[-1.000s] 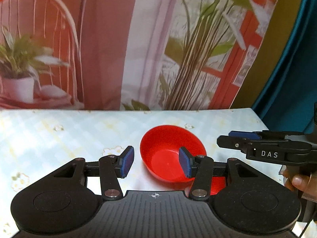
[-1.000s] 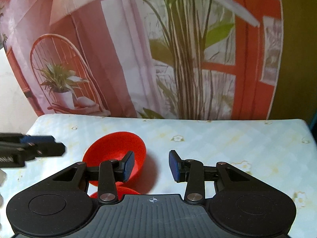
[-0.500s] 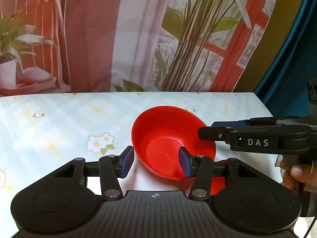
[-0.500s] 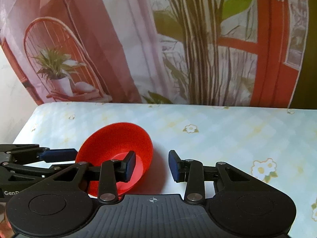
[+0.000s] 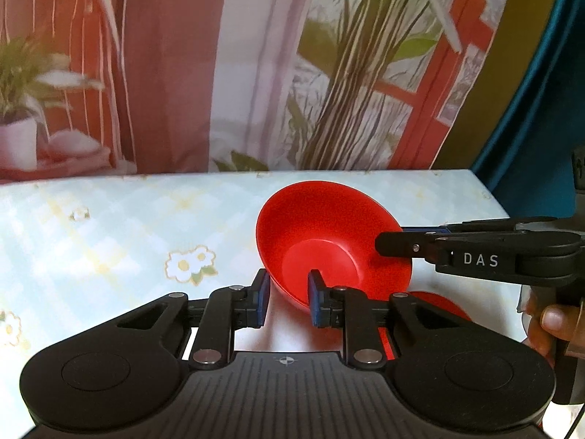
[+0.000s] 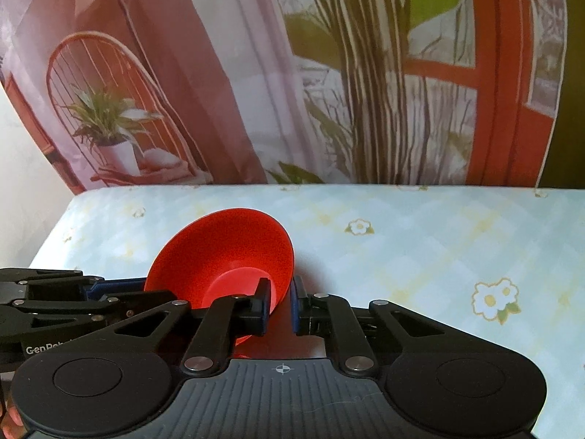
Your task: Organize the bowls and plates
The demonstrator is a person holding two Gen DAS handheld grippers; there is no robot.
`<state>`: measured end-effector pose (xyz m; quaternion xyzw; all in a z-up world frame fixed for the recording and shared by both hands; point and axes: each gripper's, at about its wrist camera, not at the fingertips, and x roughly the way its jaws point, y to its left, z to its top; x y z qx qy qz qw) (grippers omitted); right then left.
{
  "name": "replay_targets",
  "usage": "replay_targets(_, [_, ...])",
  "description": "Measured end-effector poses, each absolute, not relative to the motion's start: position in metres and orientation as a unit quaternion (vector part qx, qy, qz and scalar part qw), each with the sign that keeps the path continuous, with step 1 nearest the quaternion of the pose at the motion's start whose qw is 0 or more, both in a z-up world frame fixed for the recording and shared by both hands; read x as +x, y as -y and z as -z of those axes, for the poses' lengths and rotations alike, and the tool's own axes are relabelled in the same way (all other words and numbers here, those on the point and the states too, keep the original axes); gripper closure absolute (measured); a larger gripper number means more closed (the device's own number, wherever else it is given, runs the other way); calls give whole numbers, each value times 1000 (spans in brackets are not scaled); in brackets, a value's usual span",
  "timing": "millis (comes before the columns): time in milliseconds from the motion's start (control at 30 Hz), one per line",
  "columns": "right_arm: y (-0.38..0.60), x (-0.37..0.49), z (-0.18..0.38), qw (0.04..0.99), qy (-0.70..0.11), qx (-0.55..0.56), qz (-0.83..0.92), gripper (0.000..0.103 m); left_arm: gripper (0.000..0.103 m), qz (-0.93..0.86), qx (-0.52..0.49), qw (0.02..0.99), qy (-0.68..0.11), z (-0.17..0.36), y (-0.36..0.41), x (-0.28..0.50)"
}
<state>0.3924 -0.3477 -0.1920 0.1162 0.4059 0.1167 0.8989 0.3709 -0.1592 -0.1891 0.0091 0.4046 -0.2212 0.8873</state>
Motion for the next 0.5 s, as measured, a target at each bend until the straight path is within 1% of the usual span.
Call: replay_targets(500, [358,345,143,920,-360,111,-110,93,79,245,22,901,-357,134,170,317])
